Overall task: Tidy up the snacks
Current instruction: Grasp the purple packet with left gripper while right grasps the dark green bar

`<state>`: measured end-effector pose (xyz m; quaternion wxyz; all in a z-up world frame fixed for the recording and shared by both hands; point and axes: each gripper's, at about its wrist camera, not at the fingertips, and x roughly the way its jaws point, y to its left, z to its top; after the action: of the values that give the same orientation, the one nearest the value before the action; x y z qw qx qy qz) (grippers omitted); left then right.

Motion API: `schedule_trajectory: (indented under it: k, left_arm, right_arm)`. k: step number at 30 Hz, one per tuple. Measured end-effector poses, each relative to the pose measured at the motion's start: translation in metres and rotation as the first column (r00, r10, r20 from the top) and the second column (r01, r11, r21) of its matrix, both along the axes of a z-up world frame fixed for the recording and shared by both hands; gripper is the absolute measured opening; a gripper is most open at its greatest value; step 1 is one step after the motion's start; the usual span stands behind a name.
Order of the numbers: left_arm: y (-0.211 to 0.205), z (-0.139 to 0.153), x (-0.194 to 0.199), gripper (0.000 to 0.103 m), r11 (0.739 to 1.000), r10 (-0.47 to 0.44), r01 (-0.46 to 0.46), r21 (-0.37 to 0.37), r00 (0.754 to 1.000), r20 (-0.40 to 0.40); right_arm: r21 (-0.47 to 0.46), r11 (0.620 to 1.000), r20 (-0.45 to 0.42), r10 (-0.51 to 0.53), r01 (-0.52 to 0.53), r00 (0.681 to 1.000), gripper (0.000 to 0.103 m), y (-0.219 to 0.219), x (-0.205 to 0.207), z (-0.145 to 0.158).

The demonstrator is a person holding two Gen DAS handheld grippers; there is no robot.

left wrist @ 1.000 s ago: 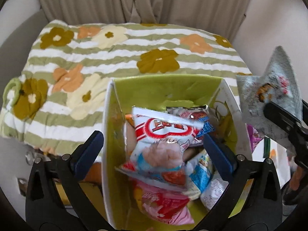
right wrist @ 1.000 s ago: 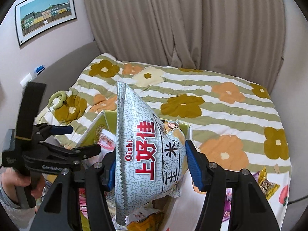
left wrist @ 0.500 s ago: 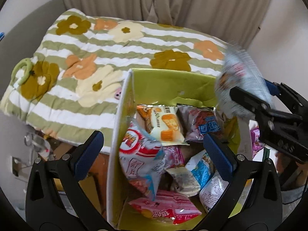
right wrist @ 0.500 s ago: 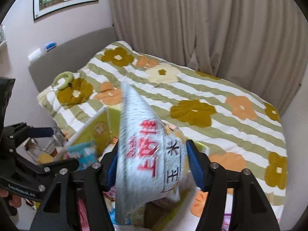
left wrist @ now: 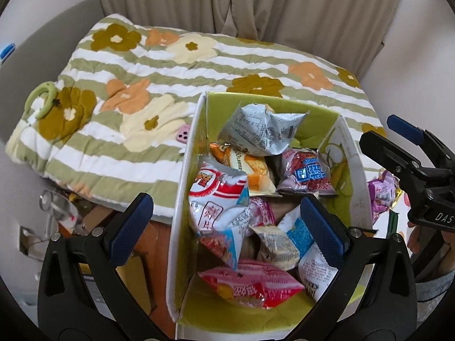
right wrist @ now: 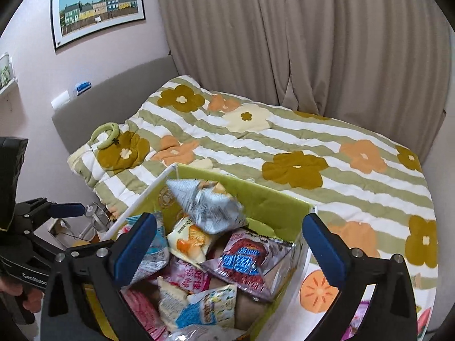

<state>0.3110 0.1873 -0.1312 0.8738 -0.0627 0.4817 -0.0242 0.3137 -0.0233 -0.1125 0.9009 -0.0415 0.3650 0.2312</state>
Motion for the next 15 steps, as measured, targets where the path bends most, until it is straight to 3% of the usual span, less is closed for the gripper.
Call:
schedule_trajectory:
  k: [8,15]
  left_arm:
    - [-0.003,0.025,-0.031,0.102,0.999,-0.031,0.032,-0.008,0.998,0.059]
    - [-0.026,0.05,-0.058,0.102,0.99,-0.134,0.137,-0.022,0.983,0.123]
  right_arm:
    - [0.028,0.997,0.014,-0.071,0.071,0.997,0.102,-0.01,-0.043,0.024]
    - [0.053,0.983,0.046,-0.178,0.175,0.983,0.102,-0.034,-0.087,0.045]
